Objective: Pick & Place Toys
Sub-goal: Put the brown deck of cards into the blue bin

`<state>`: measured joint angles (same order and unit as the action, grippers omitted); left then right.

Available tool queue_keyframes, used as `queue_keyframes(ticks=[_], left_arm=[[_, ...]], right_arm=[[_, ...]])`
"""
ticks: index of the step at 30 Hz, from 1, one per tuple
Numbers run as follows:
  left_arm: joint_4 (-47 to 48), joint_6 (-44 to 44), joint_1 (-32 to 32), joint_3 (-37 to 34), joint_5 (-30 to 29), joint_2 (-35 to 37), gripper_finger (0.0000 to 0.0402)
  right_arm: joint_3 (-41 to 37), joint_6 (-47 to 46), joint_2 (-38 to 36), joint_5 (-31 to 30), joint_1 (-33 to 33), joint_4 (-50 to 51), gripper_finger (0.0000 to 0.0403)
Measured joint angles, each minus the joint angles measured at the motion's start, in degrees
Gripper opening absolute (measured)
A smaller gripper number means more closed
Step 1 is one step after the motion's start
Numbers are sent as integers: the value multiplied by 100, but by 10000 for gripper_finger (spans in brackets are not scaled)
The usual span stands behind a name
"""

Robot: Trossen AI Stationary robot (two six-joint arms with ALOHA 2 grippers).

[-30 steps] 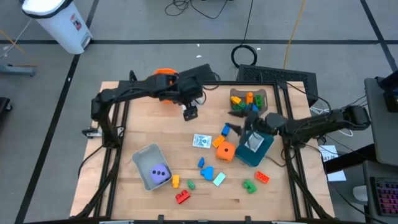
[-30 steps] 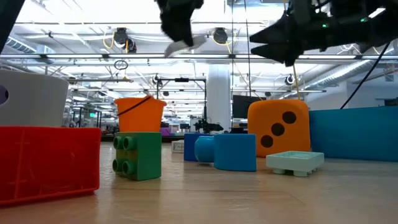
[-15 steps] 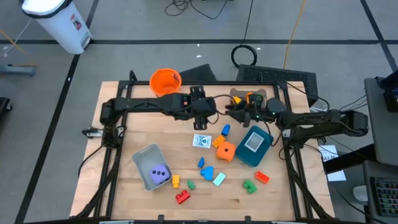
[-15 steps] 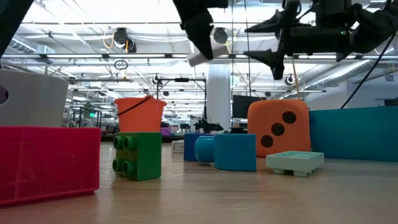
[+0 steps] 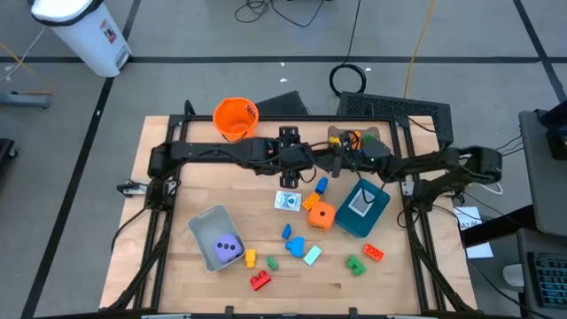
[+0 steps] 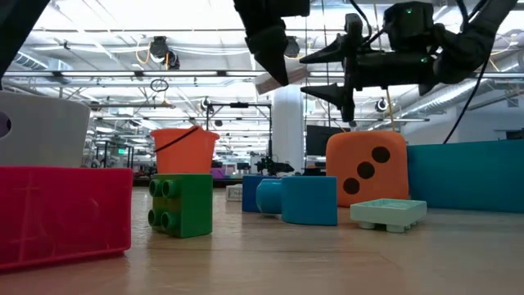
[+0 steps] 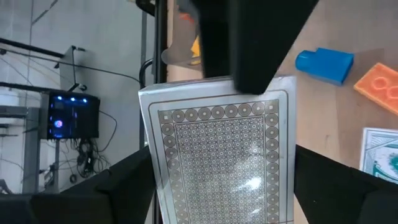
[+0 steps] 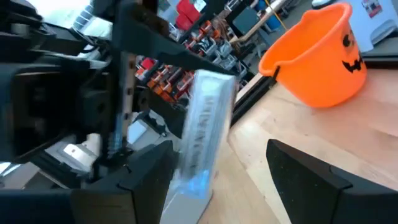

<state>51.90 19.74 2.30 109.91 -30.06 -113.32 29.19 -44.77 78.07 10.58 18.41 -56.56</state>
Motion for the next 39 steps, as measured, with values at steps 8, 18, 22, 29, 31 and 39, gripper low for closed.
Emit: queue_keyframes(ticks=[8,18,22,29,31,39], left_arm=[[-46,87,-54,1,0,2,321],[-24,93,-48,0,2,2,319],[-23,94,-48,0,0,0,321],[-124,56,-56,2,-4,2,374],[-136,58,-73,2,-4,2,383],[311,31,-328,2,-508,364,391]], right_arm=[[269,-2,288,15,0,-76,252],[302,45,342,16,-2,-78,159],[302,100,340,36,-4,-95,114],[293,311,346,10,0,-3,63],[293,378,346,10,0,-29,63],[288,949,165,57,84,23,69]])
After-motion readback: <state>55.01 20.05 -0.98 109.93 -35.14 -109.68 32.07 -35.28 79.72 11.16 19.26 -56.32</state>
